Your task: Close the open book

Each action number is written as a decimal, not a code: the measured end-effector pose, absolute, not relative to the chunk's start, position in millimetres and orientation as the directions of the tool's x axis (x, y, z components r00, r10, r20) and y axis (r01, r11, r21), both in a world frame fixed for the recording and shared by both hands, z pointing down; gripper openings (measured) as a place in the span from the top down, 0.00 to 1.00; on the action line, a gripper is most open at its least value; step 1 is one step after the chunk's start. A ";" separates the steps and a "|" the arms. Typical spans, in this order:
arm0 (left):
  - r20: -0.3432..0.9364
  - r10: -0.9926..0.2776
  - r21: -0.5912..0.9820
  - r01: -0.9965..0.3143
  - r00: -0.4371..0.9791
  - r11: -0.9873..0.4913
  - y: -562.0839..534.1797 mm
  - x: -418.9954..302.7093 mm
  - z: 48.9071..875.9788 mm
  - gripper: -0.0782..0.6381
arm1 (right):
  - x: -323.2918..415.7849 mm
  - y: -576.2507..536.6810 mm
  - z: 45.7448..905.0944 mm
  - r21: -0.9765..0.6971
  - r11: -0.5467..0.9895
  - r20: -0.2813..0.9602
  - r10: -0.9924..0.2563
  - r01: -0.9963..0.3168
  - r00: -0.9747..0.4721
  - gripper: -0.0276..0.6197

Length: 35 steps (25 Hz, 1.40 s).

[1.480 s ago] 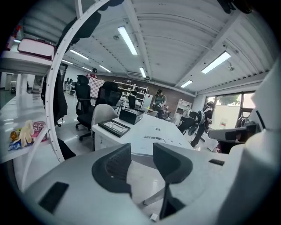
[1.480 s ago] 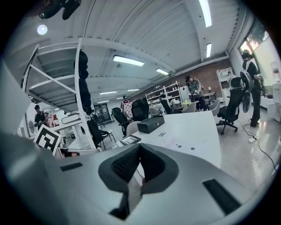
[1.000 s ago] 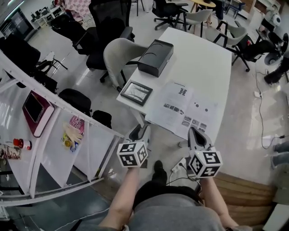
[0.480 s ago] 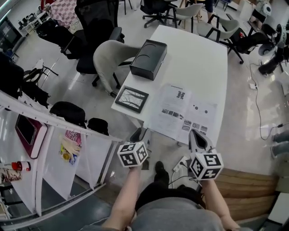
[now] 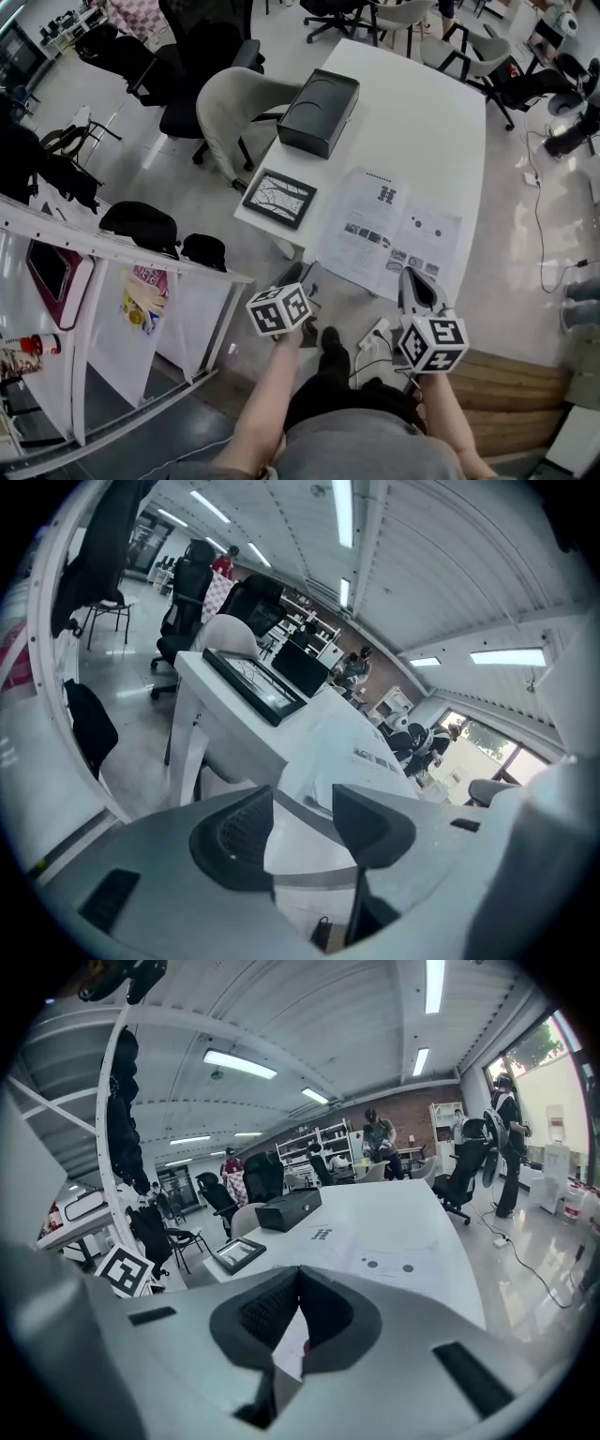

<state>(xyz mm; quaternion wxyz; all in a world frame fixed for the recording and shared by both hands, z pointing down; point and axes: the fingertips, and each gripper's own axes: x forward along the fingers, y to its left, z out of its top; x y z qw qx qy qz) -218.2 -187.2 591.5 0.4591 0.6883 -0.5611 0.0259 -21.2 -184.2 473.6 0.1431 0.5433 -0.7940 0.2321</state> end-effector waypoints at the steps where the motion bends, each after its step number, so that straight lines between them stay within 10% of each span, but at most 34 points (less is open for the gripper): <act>1: 0.550 -0.746 0.619 -0.783 0.376 0.062 -187.8 -217.7 593.7 0.63 | -21.6 -185.6 474.6 -0.215 0.300 0.482 -0.795 -0.929 -0.368 0.95; 18: 0.557 -0.721 0.670 -0.736 0.412 0.096 -198.4 -208.3 609.4 0.64 | -12.9 -191.3 486.9 -0.226 0.261 0.515 -0.786 -0.938 -0.343 0.95; 35: 0.561 -0.737 0.609 -0.791 0.377 0.059 -200.0 -207.0 590.2 0.87 | 18.1 -174.5 481.7 -0.238 0.184 0.507 -0.814 -0.954 -0.284 0.95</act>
